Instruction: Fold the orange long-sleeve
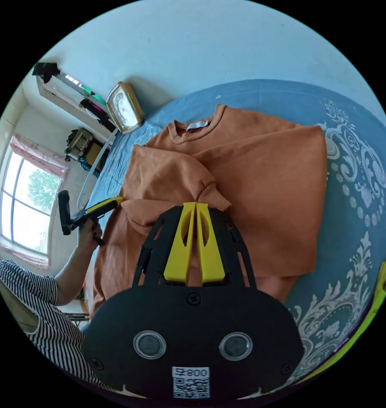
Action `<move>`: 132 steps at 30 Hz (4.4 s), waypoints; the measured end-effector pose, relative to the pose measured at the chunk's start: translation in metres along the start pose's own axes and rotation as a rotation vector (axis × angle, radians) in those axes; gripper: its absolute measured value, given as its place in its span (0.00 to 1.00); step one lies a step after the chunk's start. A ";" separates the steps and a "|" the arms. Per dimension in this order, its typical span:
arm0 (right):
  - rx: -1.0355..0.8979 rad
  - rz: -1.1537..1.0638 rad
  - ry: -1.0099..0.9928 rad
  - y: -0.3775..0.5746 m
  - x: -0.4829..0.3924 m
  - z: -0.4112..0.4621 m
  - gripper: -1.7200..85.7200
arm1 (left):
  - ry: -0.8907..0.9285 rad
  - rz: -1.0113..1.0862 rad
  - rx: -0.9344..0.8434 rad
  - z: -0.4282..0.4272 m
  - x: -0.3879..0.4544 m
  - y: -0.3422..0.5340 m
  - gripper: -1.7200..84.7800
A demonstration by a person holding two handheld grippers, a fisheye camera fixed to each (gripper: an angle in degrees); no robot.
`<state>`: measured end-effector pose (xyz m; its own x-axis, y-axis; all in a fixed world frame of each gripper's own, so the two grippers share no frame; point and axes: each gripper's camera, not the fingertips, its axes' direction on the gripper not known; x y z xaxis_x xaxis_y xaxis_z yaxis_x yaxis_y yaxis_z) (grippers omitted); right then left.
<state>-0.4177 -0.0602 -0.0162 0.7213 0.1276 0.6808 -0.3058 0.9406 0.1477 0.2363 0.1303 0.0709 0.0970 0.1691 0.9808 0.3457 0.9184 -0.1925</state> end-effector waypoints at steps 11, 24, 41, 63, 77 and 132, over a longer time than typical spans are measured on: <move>-0.067 0.124 -0.014 0.207 0.060 -0.070 0.02 | 0.275 -0.189 -0.055 0.033 -0.020 0.103 0.03; -0.145 0.367 -0.203 0.508 0.117 -0.145 0.03 | 0.502 -0.666 -0.199 0.070 -0.086 0.331 0.11; -0.053 0.608 -0.388 0.776 0.165 -0.160 0.11 | 0.934 -0.821 -0.188 0.226 -0.057 0.521 0.19; 0.088 0.771 -0.483 0.949 0.199 -0.141 0.13 | 1.032 -0.772 -0.177 0.341 0.001 0.585 0.18; 0.009 0.749 -0.517 0.974 0.192 -0.121 0.09 | 1.001 -0.775 -0.202 0.377 0.031 0.621 0.11; 0.332 0.235 -0.749 1.072 0.133 -0.416 0.03 | 1.367 -0.363 0.321 0.239 -0.001 0.809 0.08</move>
<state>-0.3913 1.0958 -0.0657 0.0507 -0.0434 0.9978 -0.6467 0.7599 0.0659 0.2934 0.9589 -0.0782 0.9123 -0.3840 0.1425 0.3422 0.9057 0.2503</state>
